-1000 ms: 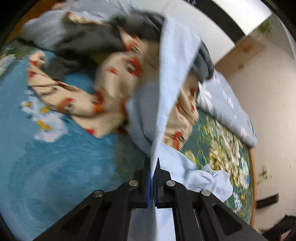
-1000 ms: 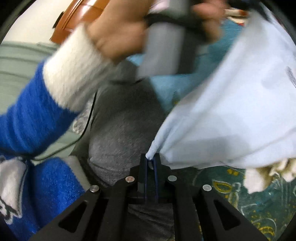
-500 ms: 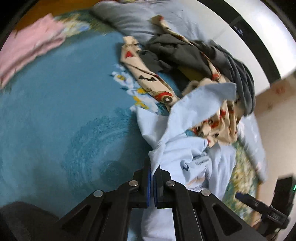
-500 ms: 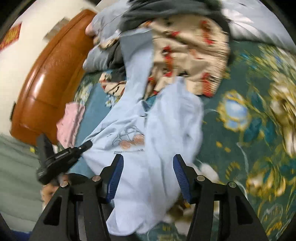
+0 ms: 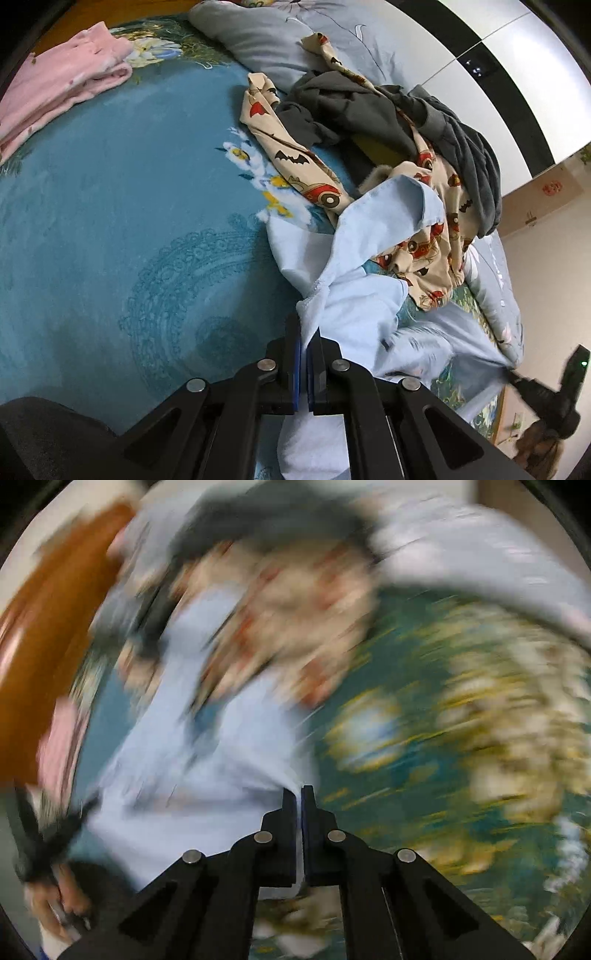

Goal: Fold clothes

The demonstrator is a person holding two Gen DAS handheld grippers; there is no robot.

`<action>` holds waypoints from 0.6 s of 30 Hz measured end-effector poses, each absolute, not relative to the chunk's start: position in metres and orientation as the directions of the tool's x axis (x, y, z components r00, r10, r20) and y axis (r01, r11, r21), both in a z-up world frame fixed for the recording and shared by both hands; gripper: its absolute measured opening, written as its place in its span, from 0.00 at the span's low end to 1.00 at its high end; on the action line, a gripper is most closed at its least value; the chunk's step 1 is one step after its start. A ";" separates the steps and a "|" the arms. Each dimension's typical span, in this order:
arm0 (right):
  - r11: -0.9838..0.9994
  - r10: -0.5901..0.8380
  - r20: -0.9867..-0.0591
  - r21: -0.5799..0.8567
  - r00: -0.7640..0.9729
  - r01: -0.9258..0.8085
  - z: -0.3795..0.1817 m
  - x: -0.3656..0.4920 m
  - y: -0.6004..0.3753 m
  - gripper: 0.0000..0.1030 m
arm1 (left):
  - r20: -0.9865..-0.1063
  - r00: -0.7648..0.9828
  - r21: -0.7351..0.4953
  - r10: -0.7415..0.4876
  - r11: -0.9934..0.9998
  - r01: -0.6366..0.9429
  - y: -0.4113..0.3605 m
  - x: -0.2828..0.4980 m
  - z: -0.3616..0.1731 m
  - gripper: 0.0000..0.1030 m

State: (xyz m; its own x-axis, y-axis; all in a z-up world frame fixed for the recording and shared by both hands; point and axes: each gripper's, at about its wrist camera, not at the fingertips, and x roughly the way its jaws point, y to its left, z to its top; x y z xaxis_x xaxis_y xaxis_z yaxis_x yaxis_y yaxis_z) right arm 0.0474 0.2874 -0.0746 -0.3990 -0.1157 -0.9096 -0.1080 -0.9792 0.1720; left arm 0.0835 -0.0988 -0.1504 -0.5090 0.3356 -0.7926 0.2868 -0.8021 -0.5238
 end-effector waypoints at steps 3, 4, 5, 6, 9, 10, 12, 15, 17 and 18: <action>-0.967 0.027 -0.912 0.080 -0.410 -0.242 -0.066 0.057 0.345 0.02 | -0.794 -0.499 -0.526 0.347 -0.803 0.278 -0.096 0.083 -0.151 0.02; -0.957 0.075 -0.919 0.043 -0.387 -0.287 -0.071 0.063 0.364 0.02 | -0.794 -0.494 -0.527 0.353 -0.805 0.272 -0.095 0.083 -0.151 0.02; -0.945 0.116 -0.927 0.007 -0.356 -0.327 -0.078 0.070 0.381 0.02 | -0.795 -0.486 -0.528 0.363 -0.808 0.261 -0.091 0.083 -0.151 0.02; -0.933 0.142 -0.940 -0.023 -0.309 -0.358 -0.094 0.078 0.395 0.02 | -0.796 -0.478 -0.530 0.372 -0.810 0.250 -0.088 0.082 -0.151 0.02; -0.889 0.175 -0.967 -0.074 -0.185 -0.452 -0.137 0.104 0.430 0.02 | -0.803 -0.441 -0.525 0.402 -0.826 0.203 -0.076 0.082 -0.149 0.03; -0.874 0.168 -0.973 -0.072 -0.159 -0.481 -0.148 0.111 0.439 0.02 | -0.810 -0.420 -0.516 0.408 -0.837 0.181 -0.070 0.082 -0.149 0.03; -0.864 0.155 -0.981 -0.079 -0.113 -0.497 -0.164 0.120 0.445 0.02 | -0.825 -0.382 -0.499 0.417 -0.855 0.144 -0.061 0.083 -0.147 0.05; -0.873 0.142 -0.987 -0.091 -0.072 -0.478 -0.178 0.125 0.444 0.02 | -0.823 -0.381 -0.490 0.422 -0.866 0.099 -0.057 0.086 -0.136 0.10; -0.880 0.141 -0.988 -0.094 -0.067 -0.466 -0.180 0.124 0.443 0.02 | -0.828 -0.396 -0.460 0.396 -0.884 0.078 -0.057 0.079 -0.129 0.19; -0.882 0.141 -0.988 -0.094 -0.066 -0.462 -0.180 0.123 0.442 0.02 | -0.836 -0.401 -0.440 0.374 -0.894 0.082 -0.055 0.071 -0.127 0.24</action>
State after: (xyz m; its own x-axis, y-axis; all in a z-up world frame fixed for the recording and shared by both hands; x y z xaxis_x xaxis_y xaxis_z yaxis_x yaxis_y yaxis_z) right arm 0.1233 0.4422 -0.1801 -0.0664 0.1405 -0.9878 -0.4625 -0.8816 -0.0943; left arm 0.0706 -0.0554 -0.1274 -0.4008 0.3744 -0.8362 0.0822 -0.8943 -0.4398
